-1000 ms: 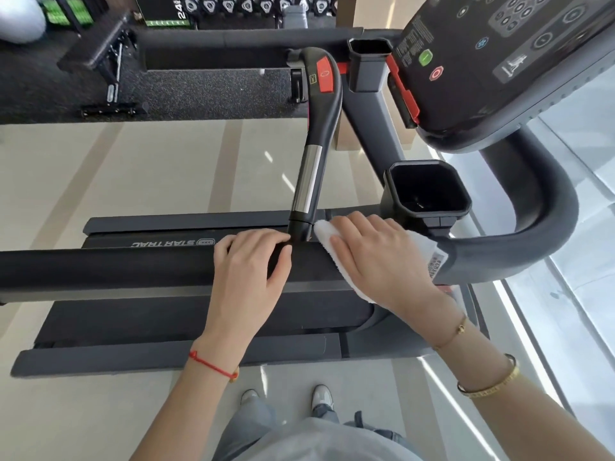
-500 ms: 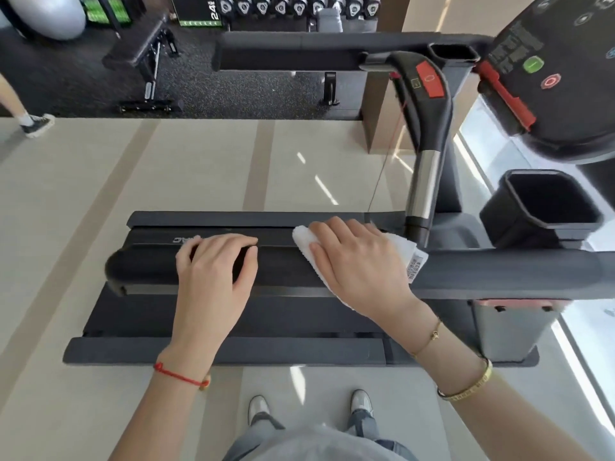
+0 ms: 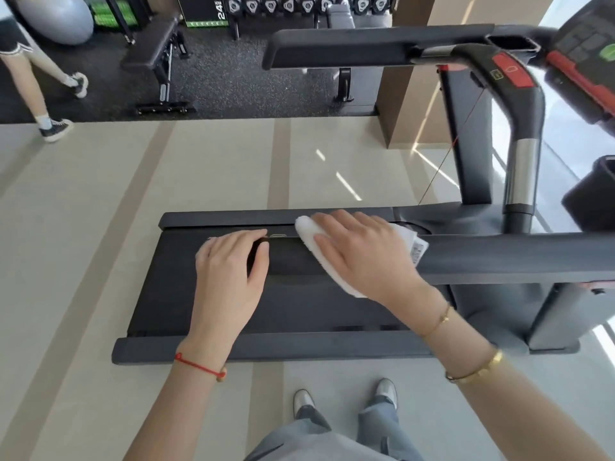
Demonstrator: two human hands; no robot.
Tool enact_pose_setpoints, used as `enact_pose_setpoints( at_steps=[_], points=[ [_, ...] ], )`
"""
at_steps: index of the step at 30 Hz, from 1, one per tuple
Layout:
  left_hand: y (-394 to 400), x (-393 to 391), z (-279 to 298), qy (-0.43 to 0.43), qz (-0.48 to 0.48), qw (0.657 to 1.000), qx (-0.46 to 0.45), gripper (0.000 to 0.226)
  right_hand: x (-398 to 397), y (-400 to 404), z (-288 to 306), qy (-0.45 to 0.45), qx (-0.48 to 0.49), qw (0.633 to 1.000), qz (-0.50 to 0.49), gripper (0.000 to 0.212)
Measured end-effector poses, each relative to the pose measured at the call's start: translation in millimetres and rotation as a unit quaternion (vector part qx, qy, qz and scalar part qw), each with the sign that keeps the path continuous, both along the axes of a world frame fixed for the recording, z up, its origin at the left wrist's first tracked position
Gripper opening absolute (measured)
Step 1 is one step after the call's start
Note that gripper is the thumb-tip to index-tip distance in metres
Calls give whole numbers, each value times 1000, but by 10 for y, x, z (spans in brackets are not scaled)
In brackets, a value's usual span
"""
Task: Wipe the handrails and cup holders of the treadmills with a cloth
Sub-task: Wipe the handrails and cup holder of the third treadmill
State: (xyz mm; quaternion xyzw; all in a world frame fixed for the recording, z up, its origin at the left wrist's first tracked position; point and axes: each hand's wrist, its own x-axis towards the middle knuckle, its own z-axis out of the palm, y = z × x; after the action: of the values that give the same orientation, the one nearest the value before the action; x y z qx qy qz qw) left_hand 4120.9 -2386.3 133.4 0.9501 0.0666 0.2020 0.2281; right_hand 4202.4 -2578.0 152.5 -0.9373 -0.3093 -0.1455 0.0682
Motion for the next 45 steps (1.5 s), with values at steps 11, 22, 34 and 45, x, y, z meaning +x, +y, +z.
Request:
enact_pose_setpoints(
  at_steps=[11, 22, 34, 45],
  points=[
    [170, -39, -77, 3, -33, 998, -53, 22, -119, 645, -79, -70, 13, 997, 18, 34],
    [184, -26, -89, 6, -28, 996, -80, 28, 73, 542, 30, 11, -76, 997, 1, 41],
    [151, -50, -28, 9, -18, 997, -76, 27, 171, 321, 106, 97, -35, 994, -28, 37],
    [-44, 2, -6, -9, -22, 998, -63, 16, -109, 443, -172, -100, 46, 994, 19, 34]
  ],
)
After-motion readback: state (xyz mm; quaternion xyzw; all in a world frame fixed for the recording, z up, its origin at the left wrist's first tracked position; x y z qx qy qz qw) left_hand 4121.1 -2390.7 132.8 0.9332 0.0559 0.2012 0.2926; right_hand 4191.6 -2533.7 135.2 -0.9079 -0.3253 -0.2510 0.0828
